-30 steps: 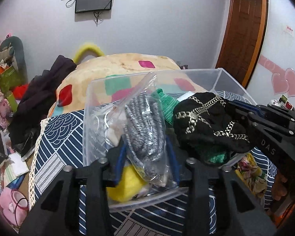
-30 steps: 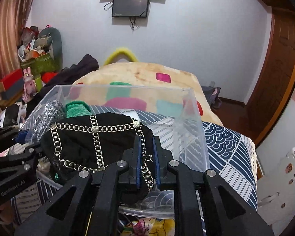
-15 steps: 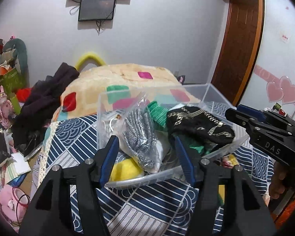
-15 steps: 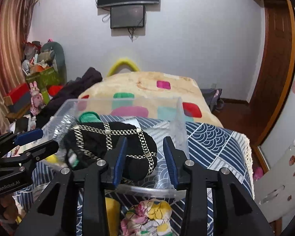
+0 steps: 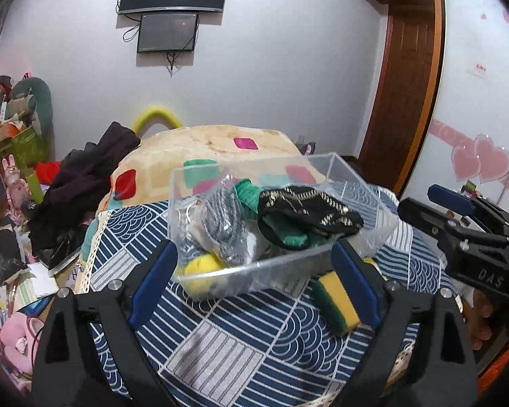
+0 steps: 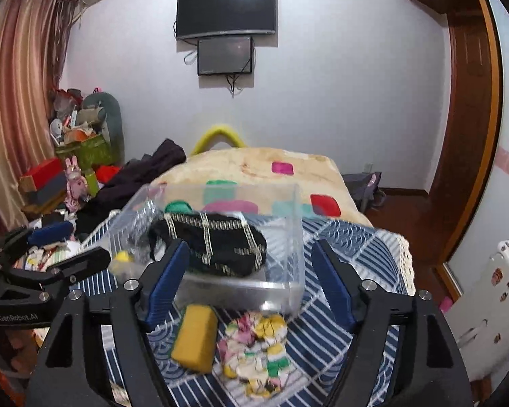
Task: Organize soft objects
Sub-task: 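Grasp the yellow-green sponge with the left tool while the right tool grasps the floral scrunchie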
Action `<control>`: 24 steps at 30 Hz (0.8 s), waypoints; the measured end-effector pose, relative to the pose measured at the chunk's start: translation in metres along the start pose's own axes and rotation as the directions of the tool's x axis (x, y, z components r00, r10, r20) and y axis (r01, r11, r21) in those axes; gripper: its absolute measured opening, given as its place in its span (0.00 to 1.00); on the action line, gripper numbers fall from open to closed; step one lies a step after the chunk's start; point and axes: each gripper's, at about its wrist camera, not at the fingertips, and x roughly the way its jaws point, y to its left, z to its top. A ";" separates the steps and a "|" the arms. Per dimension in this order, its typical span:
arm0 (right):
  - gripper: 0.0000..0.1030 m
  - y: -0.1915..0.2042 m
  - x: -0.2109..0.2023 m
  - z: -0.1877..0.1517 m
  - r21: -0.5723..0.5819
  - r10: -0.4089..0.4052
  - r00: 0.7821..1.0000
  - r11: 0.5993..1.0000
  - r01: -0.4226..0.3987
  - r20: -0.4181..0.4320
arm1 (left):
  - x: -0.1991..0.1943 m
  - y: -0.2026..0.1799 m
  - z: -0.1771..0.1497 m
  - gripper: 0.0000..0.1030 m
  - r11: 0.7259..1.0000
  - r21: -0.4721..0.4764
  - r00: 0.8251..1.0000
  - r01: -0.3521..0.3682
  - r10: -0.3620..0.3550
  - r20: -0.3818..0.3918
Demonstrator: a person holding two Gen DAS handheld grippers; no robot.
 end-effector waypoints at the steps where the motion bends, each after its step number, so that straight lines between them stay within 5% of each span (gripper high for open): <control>1: 0.71 0.000 0.001 -0.004 -0.001 -0.002 1.000 1.000 0.002 -0.011 | 0.000 -0.002 -0.003 0.91 1.000 0.004 1.000 -0.002 0.002 -0.005; 17: 0.70 -0.019 0.039 -0.077 0.080 0.061 0.960 0.996 -0.040 -0.272 | 0.045 -0.031 -0.043 0.92 0.997 -0.009 0.976 0.079 -0.079 -0.204; 24: 0.20 -0.013 0.040 -0.088 0.053 0.092 0.950 0.995 -0.079 -0.300 | 0.066 -0.044 -0.050 0.92 0.992 -0.022 0.958 0.120 -0.122 -0.261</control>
